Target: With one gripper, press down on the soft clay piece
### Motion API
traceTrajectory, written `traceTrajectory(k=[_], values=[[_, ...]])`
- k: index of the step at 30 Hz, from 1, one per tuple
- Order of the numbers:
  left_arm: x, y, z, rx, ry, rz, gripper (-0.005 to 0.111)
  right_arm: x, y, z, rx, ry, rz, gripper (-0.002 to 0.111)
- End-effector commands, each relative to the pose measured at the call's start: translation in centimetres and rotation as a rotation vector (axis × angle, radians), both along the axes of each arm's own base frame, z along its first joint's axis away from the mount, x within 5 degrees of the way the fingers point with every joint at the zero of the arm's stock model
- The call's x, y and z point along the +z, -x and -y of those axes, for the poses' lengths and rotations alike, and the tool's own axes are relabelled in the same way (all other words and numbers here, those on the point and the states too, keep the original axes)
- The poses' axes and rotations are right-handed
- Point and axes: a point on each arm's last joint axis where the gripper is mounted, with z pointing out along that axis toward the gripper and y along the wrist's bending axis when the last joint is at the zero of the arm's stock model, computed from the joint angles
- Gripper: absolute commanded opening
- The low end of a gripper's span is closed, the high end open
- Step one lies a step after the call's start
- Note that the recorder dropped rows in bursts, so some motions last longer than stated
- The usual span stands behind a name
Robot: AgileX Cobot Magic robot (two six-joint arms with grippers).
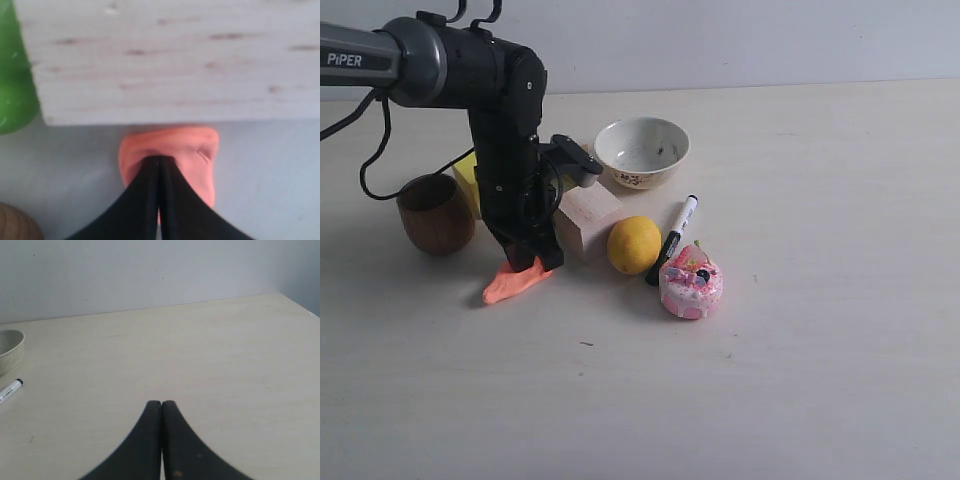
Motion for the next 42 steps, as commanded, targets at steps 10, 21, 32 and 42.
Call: traceTrajectory(k=[10,21,32,42], values=[[-4.5,1.4,0.6,0.037,-0.003,-0.151,0.000,-0.1,0.0,0.0,-0.005,0.003,0.007,0.000],[-4.9,1.3,0.6,0.038,-0.001,-0.147,0.000,-0.1,0.0,0.0,-0.005,0.003,0.007,0.000],[-5.0,0.9,0.5,0.084,-0.006,-0.107,0.043,-0.1,0.0,0.0,-0.005,0.003,0.007,0.000],[-5.0,0.9,0.6,0.099,0.000,-0.103,0.066,-0.1,0.0,0.0,-0.005,0.003,0.007,0.000]])
